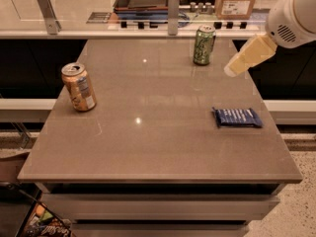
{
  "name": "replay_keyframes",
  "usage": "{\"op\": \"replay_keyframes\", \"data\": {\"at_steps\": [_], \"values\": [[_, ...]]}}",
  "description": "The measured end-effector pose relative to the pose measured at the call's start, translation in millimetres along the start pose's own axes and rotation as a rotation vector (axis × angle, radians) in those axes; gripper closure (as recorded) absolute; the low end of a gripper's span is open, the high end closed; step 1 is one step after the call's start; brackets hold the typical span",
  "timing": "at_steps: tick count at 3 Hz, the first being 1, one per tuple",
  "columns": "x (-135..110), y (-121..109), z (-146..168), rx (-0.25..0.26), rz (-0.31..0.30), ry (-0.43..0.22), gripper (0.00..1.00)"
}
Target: Move green can near orange can
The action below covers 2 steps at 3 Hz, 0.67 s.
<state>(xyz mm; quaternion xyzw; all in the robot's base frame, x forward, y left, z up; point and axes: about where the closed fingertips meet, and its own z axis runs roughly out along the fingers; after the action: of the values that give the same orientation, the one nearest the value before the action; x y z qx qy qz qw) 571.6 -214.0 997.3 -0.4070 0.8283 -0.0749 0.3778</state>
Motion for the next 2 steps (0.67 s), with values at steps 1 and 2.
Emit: {"op": "replay_keyframes", "data": {"at_steps": [1, 2], "values": [[-9.9, -6.5, -0.9, 0.027, 0.006, -0.034, 0.0], [-9.1, -5.4, -0.9, 0.024, 0.005, -0.03, 0.0]]}}
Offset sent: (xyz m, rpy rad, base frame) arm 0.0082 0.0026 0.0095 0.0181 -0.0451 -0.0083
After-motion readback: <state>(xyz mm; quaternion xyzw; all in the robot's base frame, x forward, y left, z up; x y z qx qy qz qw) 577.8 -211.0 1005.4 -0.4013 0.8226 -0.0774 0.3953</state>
